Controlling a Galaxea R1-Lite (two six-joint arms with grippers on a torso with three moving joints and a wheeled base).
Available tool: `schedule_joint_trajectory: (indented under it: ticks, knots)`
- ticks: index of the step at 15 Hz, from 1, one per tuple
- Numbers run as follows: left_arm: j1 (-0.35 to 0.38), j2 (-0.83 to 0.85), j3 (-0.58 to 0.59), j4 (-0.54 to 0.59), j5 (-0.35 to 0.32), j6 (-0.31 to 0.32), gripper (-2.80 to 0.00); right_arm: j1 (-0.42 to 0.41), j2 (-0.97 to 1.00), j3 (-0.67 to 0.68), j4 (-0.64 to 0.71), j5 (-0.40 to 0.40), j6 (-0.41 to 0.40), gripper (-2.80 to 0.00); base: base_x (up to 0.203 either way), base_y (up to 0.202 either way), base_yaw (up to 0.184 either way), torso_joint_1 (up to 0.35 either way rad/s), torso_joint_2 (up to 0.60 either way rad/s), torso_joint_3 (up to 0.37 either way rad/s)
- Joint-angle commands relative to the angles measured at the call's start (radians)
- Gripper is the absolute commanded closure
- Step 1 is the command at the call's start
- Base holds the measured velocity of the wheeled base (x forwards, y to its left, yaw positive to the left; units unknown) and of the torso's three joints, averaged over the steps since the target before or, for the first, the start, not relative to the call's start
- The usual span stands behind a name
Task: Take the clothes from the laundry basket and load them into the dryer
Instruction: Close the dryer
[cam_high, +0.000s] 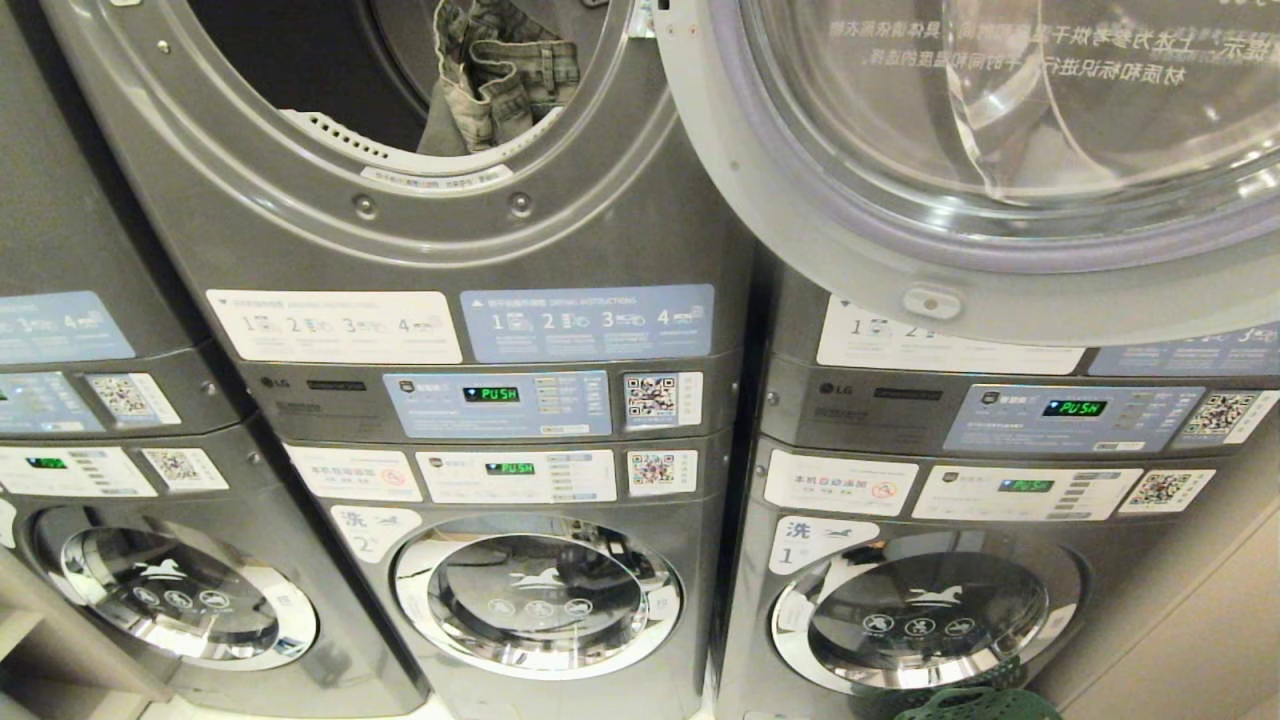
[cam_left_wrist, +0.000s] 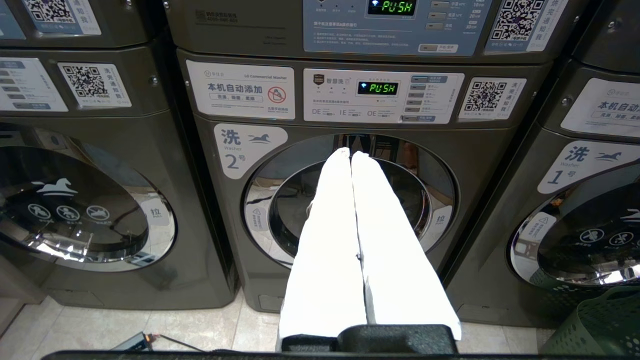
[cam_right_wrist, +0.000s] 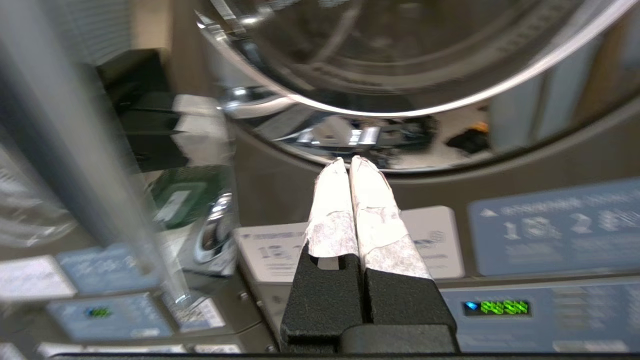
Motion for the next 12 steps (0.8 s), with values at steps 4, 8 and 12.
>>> schedule_joint_trajectory:
  ticks: [4,8,12]
  knots:
    - [0.0,-0.002,0.002,-0.001,0.0,0.0,0.0,0.027,0.073,-0.03,-0.048,0.022,0.046,0.0,0.0,0.0,0.0,0.0,0.0,0.0]
    - [0.0,-0.002,0.0,-0.001,0.0,0.0,0.0,0.074,0.089,-0.098,-0.048,0.031,0.047,0.0,0.0,0.0,0.0,0.0,0.0,0.0]
    - [0.0,-0.002,0.002,-0.001,0.0,0.0,0.0,0.144,-0.019,-0.085,-0.048,0.128,0.088,0.0,0.0,0.0,0.0,0.0,0.0,0.0]
